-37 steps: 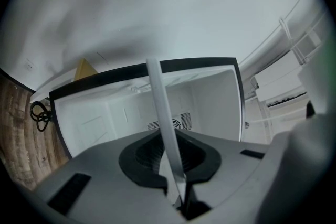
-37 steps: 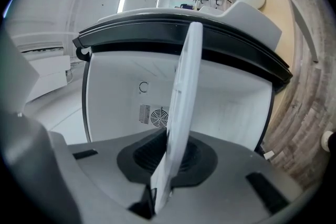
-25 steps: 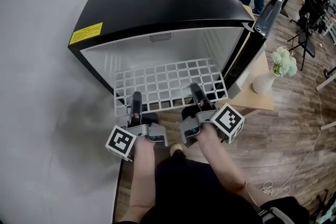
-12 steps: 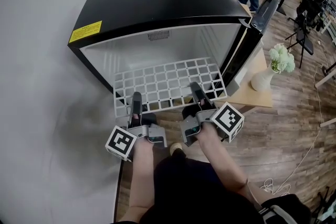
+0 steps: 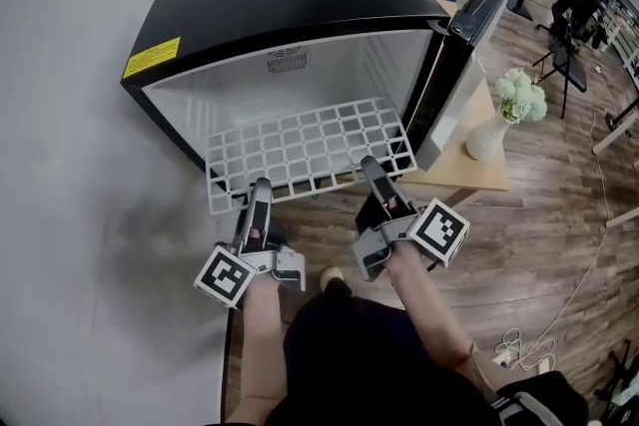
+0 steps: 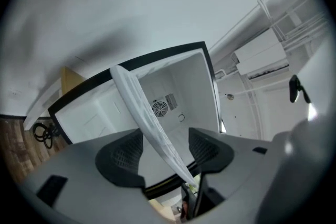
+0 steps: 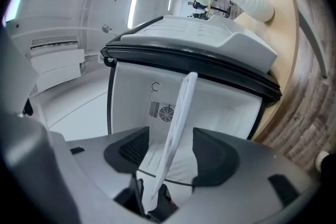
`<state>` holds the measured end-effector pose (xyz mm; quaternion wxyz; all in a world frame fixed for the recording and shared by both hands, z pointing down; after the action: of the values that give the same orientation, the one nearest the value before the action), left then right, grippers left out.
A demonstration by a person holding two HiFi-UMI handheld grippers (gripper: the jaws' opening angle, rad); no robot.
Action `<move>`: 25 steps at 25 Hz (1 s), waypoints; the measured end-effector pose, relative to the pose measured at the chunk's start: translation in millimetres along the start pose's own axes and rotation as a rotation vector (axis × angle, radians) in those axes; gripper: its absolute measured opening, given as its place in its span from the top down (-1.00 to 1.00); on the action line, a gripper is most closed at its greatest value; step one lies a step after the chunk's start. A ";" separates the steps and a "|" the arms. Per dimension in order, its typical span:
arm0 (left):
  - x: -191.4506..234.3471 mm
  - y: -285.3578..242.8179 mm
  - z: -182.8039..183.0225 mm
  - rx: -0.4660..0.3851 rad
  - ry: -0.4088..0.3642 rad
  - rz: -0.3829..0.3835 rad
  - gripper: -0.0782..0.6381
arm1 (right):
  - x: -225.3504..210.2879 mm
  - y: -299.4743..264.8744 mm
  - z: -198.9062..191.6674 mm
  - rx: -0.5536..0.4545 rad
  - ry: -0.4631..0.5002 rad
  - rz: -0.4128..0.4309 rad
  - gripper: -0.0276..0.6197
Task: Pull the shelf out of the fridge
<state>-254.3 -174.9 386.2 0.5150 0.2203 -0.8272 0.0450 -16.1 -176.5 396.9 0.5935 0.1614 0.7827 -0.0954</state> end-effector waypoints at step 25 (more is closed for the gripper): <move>-46.5 53.7 -79.2 0.324 -0.716 -0.055 0.73 | 12.8 105.6 9.5 0.018 0.875 -0.100 0.94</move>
<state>-193.1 -88.0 390.8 0.1536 0.3226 -0.9304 0.0814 28.0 -79.8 386.4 0.1994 0.1540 0.9663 -0.0535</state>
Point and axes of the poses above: the fingertips, and each gripper's own axes: y backward along the fingers, x to its left, z out of its top, the point moved 5 cm from there along y, backward along the fingers, and after that the axes turned 1 degree about -x, right-handed, at the moved point
